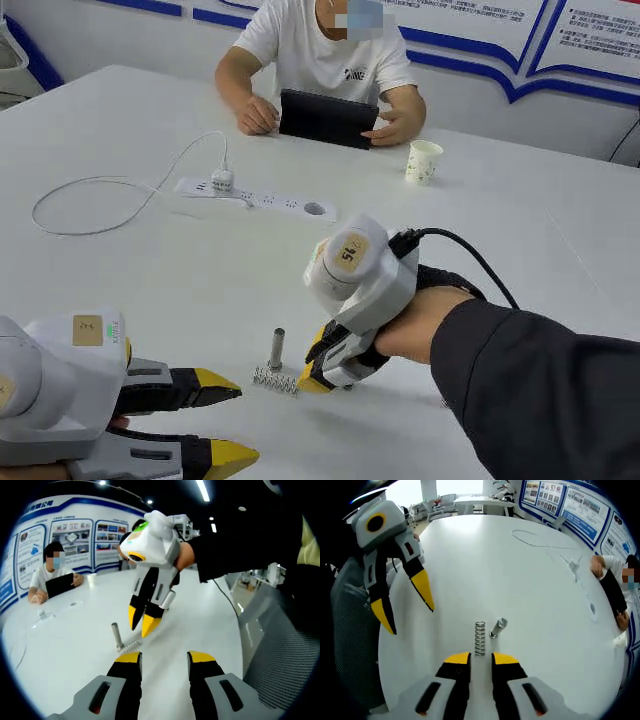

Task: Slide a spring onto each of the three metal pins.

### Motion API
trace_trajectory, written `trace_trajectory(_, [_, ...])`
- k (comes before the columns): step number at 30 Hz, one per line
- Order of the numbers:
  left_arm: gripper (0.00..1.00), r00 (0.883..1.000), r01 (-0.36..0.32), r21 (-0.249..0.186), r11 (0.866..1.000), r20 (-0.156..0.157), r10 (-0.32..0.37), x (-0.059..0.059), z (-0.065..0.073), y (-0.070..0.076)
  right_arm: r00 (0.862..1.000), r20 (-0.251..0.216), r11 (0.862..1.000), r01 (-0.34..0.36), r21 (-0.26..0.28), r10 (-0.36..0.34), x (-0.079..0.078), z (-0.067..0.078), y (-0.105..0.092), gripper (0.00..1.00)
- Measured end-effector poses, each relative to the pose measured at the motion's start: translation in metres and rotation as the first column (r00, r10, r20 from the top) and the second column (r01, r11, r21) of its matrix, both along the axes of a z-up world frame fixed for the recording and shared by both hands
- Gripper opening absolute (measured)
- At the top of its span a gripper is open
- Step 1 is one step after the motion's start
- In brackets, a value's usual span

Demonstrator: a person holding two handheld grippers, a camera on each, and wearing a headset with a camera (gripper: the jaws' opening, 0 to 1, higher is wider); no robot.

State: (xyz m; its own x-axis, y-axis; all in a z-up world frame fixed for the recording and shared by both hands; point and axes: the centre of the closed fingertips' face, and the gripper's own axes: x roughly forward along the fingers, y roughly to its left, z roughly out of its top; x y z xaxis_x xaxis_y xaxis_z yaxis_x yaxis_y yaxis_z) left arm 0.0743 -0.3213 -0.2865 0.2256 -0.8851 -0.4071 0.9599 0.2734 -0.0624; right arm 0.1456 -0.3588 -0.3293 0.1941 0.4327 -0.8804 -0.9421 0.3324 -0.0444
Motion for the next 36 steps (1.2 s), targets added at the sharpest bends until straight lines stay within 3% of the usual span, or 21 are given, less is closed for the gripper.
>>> trace_trajectory(11, [0.37, 1.0, -0.008, 0.011, 1.0, -0.008, 0.008, 0.003, -0.003, 0.008, 1.0, -0.025, 1.0, 0.007, -0.017, -0.007, 0.001, -0.02, 0.005, 0.14])
trace_trajectory(21, [0.37, 1.0, -0.011, 0.011, 1.0, -0.013, 0.011, 0.003, -0.005, 0.008, 1.0, -0.031, 0.999, -0.007, -0.033, 0.006, 0.001, -0.026, 0.004, 0.12])
trace_trajectory(28, [0.36, 1.0, -0.014, 0.014, 1.0, -0.01, 0.014, 0.005, -0.006, 0.01, 1.0, -0.031, 0.999, -0.008, -0.036, 0.007, -0.002, -0.025, 0.003, 0.12])
trace_trajectory(36, [0.36, 1.0, -0.013, 0.024, 1.0, -0.003, 0.013, 0.006, -0.007, 0.007, 0.998, -0.025, 0.998, -0.052, -0.037, 0.051, -0.02, -0.008, 0.005, 0.11])
